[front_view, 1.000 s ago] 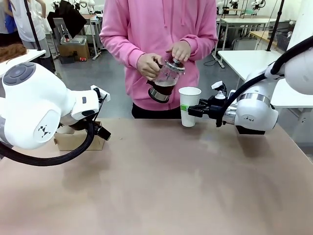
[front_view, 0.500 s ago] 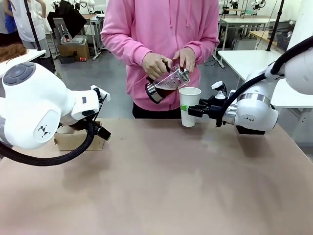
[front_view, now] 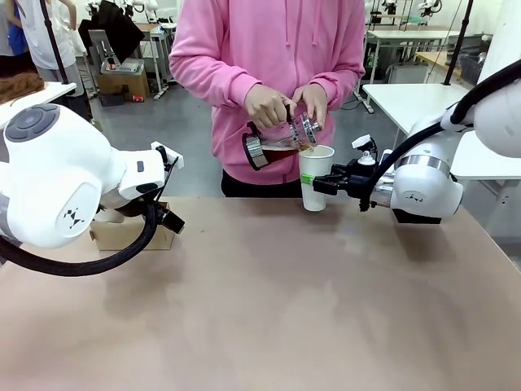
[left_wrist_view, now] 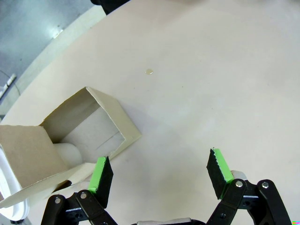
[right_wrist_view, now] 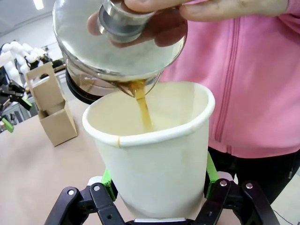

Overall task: Pour a drink into a cup and package it in a carrier.
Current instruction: When a person places the Paper Cup Lid on the 600 ml Paper Cup , lift the 600 ml Paper Cup.

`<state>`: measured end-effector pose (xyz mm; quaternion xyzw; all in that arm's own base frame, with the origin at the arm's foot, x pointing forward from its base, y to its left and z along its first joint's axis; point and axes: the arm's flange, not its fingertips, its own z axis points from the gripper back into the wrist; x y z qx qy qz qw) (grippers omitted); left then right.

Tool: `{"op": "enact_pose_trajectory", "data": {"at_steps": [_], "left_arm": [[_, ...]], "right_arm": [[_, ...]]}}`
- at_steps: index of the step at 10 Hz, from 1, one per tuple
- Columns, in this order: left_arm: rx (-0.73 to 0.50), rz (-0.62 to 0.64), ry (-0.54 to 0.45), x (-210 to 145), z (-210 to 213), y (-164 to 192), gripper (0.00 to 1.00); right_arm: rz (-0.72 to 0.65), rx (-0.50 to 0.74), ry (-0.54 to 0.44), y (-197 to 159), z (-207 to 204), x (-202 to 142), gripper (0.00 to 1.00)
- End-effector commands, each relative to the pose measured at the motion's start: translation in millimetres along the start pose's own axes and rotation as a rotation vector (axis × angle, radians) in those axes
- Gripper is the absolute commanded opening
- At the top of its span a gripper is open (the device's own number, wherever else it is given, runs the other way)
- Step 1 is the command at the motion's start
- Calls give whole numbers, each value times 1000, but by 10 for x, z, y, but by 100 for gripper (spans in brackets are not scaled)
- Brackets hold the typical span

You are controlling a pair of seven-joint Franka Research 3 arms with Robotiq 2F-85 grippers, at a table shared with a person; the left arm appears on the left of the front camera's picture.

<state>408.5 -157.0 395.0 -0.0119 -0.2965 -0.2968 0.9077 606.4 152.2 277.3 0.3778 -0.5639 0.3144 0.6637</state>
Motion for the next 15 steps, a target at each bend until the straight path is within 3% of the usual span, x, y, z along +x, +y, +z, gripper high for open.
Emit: {"op": "enact_pose_trajectory", "data": {"at_steps": [1, 15], "left_arm": [[0, 0, -4, 4, 18, 3, 100], [0, 0, -4, 4, 18, 3, 100]], "right_arm": [[1, 0, 0, 14, -4, 11, 80], [1, 0, 0, 14, -4, 11, 80]]}}
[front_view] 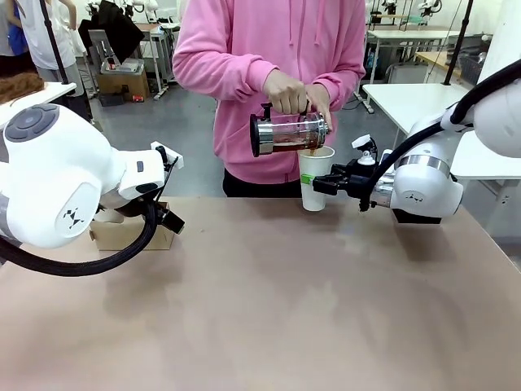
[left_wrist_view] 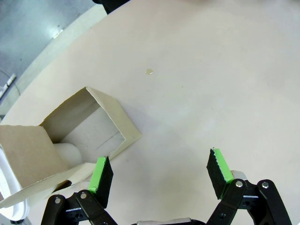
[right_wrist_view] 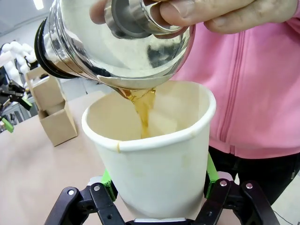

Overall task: Pour a drink into a cup and package it in a carrier.
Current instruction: When a person places the Paper Cup Lid on the 600 ml Paper Cup , lift the 600 ml Paper Cup.

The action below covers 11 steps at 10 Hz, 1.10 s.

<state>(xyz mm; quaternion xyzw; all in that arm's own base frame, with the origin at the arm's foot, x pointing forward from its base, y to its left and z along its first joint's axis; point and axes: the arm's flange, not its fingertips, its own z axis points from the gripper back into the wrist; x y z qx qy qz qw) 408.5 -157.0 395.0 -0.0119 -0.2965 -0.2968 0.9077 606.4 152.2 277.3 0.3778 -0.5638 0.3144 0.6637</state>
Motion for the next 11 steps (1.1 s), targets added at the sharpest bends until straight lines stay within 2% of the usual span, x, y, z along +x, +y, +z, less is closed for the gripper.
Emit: {"op": "enact_pose_trajectory", "data": {"at_steps": [1, 11], "left_arm": [[0, 0, -4, 4, 18, 3, 100], [0, 0, -4, 4, 18, 3, 100]], "right_arm": [[1, 0, 0, 14, -4, 11, 80], [1, 0, 0, 14, -4, 11, 80]]}}
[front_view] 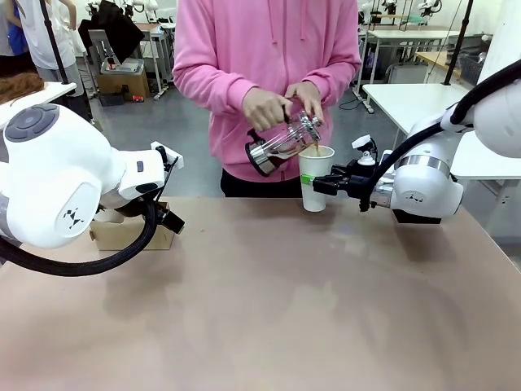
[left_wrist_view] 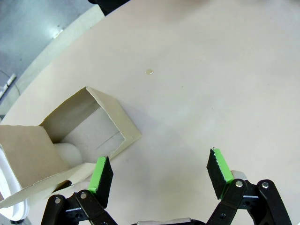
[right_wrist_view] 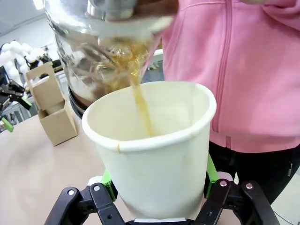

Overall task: Pour a drink into a cup and package it in a carrier.
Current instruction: When a person places the Paper Cup Lid on the 600 ml Paper Cup , lift the 600 ml Paper Cup.

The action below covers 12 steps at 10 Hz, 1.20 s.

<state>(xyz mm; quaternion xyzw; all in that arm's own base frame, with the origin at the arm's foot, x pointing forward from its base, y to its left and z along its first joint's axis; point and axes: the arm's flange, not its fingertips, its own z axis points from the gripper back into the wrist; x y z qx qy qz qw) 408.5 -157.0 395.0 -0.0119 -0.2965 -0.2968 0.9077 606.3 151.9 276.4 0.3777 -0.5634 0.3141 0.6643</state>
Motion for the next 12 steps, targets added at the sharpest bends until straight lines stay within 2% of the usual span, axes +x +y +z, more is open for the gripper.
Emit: {"op": "enact_pose_trajectory", "data": {"at_steps": [1, 12], "left_arm": [[0, 0, -4, 4, 18, 3, 100], [0, 0, -4, 4, 18, 3, 100]], "right_arm": [[2, 1, -1, 16, -7, 19, 80], [2, 1, -1, 16, -7, 19, 80]]}}
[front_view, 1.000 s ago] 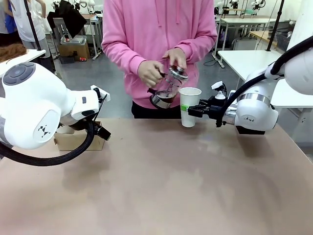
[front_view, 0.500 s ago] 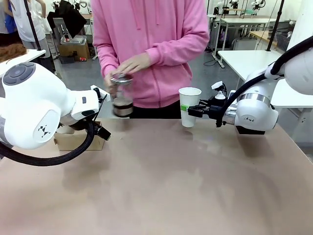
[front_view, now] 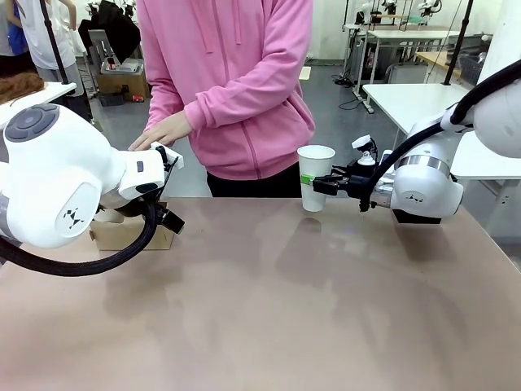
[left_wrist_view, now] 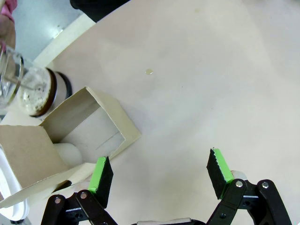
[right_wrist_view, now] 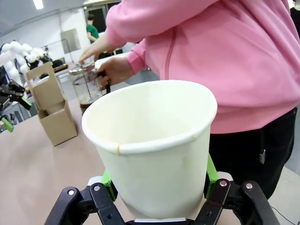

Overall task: Pour a drink into a cup and package it in a carrier.
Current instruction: When a person places the Paper Cup Lid on the 600 ml Paper Cup , lift the 600 ml Paper Cup.

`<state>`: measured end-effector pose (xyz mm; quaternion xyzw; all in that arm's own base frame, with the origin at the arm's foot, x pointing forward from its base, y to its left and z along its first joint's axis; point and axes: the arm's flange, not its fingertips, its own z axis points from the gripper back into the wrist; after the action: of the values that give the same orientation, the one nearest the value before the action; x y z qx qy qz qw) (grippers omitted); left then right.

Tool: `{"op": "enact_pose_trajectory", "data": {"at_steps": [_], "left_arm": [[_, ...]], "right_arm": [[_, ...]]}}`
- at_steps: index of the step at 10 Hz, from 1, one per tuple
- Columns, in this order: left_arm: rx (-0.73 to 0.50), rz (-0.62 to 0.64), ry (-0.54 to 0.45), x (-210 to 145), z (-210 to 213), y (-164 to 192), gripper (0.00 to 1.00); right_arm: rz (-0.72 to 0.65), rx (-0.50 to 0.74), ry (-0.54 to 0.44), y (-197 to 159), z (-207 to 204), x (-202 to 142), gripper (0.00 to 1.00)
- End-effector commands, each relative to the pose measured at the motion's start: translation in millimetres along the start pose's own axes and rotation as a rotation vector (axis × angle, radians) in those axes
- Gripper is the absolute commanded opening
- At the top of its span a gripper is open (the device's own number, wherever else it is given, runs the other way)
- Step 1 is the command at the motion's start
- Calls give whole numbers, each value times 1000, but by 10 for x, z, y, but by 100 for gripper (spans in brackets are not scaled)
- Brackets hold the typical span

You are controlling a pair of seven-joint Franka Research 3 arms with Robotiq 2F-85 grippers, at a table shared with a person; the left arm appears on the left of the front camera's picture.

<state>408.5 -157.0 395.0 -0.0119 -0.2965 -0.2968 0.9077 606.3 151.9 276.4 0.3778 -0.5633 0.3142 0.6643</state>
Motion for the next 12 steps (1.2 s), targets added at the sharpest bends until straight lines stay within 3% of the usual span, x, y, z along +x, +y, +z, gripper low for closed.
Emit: {"op": "enact_pose_trajectory", "data": {"at_steps": [1, 12], "left_arm": [[0, 0, -4, 4, 18, 3, 100], [0, 0, -4, 4, 18, 3, 100]], "right_arm": [[2, 1, -1, 16, -7, 19, 80], [2, 1, -1, 16, -7, 19, 80]]}}
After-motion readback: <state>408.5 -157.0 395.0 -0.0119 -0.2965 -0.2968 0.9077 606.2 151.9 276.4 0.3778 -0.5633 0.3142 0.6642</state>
